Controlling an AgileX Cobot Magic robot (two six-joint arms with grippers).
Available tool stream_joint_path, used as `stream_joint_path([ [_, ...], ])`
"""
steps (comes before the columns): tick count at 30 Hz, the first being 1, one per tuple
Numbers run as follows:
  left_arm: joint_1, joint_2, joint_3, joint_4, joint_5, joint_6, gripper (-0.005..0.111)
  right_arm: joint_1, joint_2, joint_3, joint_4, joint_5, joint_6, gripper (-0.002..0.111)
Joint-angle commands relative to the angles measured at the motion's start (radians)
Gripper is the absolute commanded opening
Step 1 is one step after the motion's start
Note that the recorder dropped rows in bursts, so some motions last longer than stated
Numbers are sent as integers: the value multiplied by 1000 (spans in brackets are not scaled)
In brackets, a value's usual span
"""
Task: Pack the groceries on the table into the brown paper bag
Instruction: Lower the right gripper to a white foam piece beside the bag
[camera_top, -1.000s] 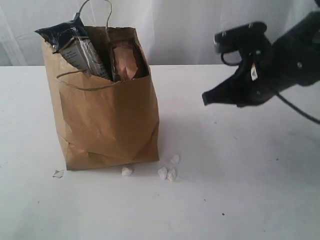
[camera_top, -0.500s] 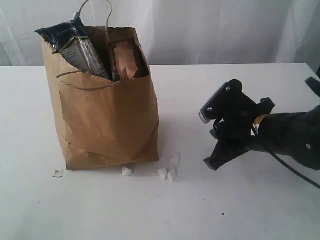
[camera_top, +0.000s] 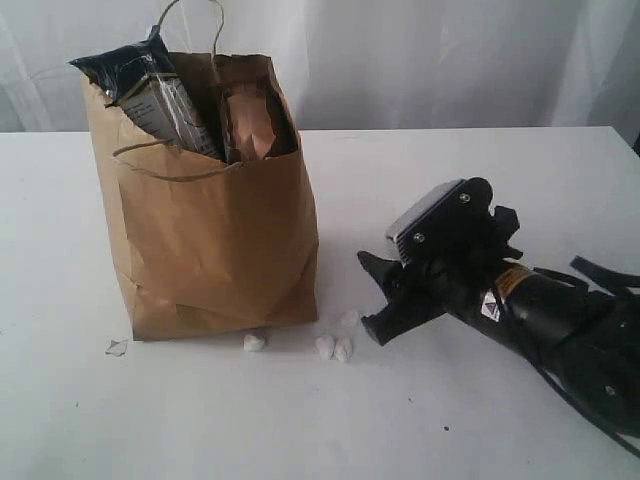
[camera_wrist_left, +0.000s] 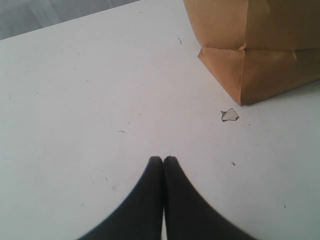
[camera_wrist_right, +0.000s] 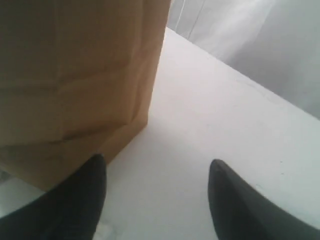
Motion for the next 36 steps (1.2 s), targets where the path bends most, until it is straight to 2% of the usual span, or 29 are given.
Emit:
stream_joint_path([
  [1,-5,-5,4,-11,3,0,0,14,66,16,-67,-21,145,57],
  [6,-5,-5,4,-11,3,0,0,14,179,7,-195,-84,167,57],
  [15,-5,-5,4,-9,3,0,0,14,249,-75,-158,-71,307,57],
  [17,-5,-5,4,-9,3,0,0,14,249,-106,-158,11,310,57],
  [21,-5,-5,4,-9,3,0,0,14,236,-173,-160,340,442,57],
  [24,-5,-5,4,-9,3,0,0,14,219,-210,-162,481,486,57],
  [36,-5,-5,4,-9,3,0,0,19,226,-304,-188,530,486,57],
])
